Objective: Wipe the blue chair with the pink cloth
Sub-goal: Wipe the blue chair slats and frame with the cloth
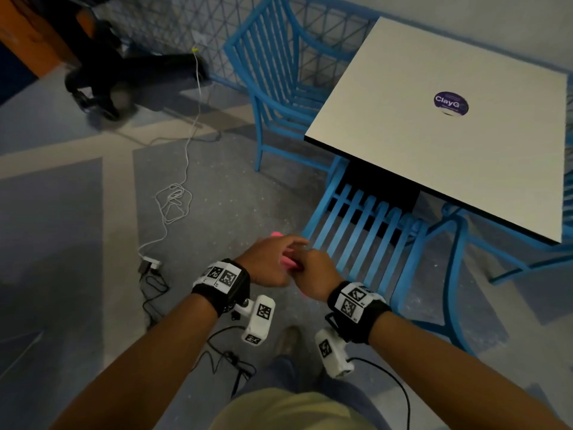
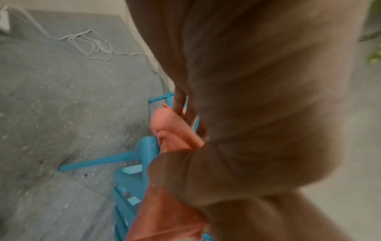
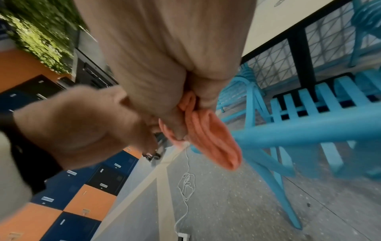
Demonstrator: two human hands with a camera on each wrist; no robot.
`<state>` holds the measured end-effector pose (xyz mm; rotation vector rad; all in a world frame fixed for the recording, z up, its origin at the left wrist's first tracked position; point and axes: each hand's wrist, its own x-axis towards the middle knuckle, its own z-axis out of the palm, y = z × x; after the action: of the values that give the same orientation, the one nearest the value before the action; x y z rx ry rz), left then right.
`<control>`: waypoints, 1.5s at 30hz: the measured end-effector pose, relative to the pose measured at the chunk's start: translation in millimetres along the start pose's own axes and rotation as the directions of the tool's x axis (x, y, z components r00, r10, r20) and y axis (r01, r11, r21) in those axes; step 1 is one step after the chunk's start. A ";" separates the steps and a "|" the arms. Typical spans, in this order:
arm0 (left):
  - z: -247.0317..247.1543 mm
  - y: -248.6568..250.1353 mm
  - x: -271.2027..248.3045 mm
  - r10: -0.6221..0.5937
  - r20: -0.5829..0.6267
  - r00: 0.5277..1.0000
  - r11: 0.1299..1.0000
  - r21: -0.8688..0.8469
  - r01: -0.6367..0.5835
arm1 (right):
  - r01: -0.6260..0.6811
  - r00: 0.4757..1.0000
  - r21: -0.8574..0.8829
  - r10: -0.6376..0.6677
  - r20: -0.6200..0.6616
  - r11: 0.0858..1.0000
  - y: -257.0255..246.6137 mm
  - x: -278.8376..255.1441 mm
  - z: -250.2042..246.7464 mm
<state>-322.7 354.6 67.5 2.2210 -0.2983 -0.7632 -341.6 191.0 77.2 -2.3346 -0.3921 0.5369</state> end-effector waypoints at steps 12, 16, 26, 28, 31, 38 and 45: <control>-37.9 -33.9 -37.8 -0.168 -0.143 0.975 0.975 0.124 0.186 | -0.037 0.989 0.169 0.011 0.148 0.985 -0.7 -3.9 -57.1; -18.2 -54.8 -49.5 -0.400 -0.317 0.860 0.913 -0.059 0.403 | -0.075 0.997 0.027 0.075 -0.018 0.997 25.1 -18.4 -70.0; 92.3 0.2 -2.1 -0.399 -0.300 0.866 0.916 -0.169 0.364 | -0.177 0.977 -0.136 0.191 0.100 0.975 65.4 -65.9 -70.9; 106.8 11.8 3.2 -0.355 -0.244 0.902 0.935 -0.118 0.336 | -0.196 0.974 -0.148 0.211 0.088 0.969 72.7 -71.3 -71.2; 123.1 25.0 8.5 -0.297 -0.142 0.944 0.954 -0.086 0.287 | -0.226 0.969 -0.150 0.238 0.066 0.963 77.5 -77.2 -71.4; 109.0 33.5 -6.2 -0.190 0.100 0.977 0.981 -0.020 0.193 | -0.218 0.975 -0.120 0.222 0.026 0.969 81.2 -86.7 -75.4; 18.6 -16.5 -28.8 -0.390 -0.162 0.906 0.912 0.068 0.404 | -0.267 0.964 -0.080 0.267 -0.017 0.960 102.3 -97.8 -80.5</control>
<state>-357.3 367.4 58.0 2.4537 0.2035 -0.8048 -374.9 32.0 86.4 -2.4844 -0.0957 0.6525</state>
